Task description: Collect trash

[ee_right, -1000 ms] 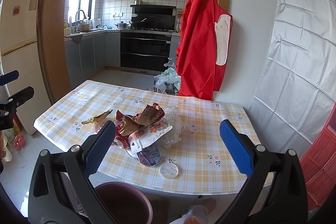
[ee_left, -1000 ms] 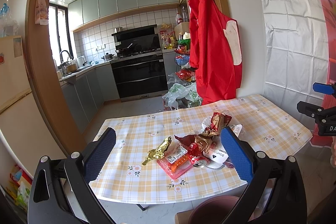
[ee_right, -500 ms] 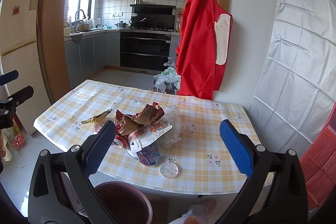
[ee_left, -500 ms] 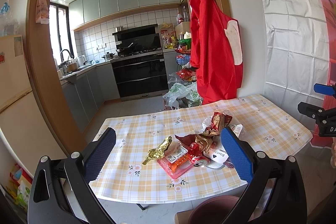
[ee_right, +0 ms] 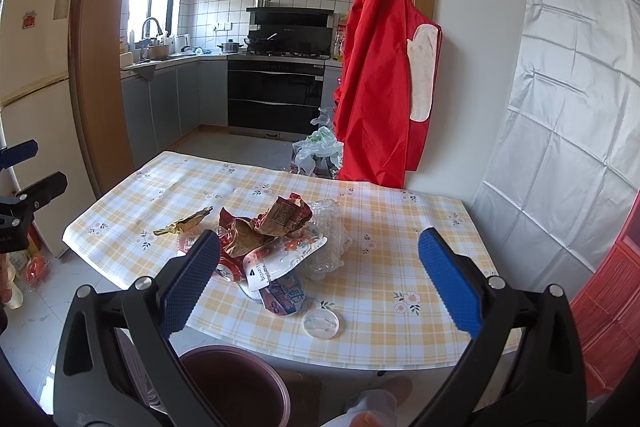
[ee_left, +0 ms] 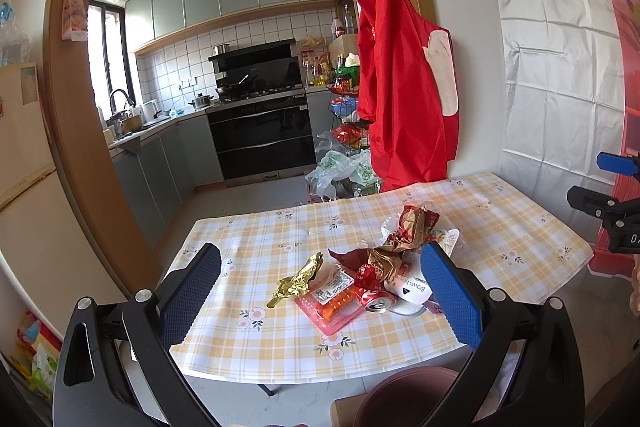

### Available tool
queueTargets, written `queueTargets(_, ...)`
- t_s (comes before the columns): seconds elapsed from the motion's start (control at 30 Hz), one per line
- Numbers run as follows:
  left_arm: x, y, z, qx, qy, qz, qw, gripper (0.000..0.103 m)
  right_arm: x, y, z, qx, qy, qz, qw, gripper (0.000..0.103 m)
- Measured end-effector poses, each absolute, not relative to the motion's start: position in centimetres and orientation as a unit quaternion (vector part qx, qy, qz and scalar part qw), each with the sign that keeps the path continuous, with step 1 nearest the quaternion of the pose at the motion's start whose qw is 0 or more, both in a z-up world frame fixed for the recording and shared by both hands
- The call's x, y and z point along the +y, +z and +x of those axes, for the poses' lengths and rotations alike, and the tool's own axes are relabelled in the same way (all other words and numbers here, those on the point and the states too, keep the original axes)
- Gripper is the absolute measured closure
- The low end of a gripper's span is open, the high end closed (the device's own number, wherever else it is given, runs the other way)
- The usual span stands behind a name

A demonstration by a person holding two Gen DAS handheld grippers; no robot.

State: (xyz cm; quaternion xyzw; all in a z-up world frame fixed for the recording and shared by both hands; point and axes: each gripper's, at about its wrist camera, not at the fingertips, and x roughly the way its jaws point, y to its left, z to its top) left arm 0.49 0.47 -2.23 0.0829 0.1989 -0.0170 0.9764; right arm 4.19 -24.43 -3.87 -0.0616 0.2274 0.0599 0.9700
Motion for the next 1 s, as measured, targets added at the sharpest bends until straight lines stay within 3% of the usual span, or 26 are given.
queueTargets(0.57,3.7,-12.5,7.3,0.279,-0.040,0.058,0.958,0.005,-26.0,-14.0,11.3,0.326,0.080,-0.002,0.942,0.005)
queueTargets(1.0,6.2,-16.4,14.6,0.306,0.008,0.079,0.949,0.006,-21.2,-16.9,20.7,0.337,0.094,-0.046,0.936,0.006)
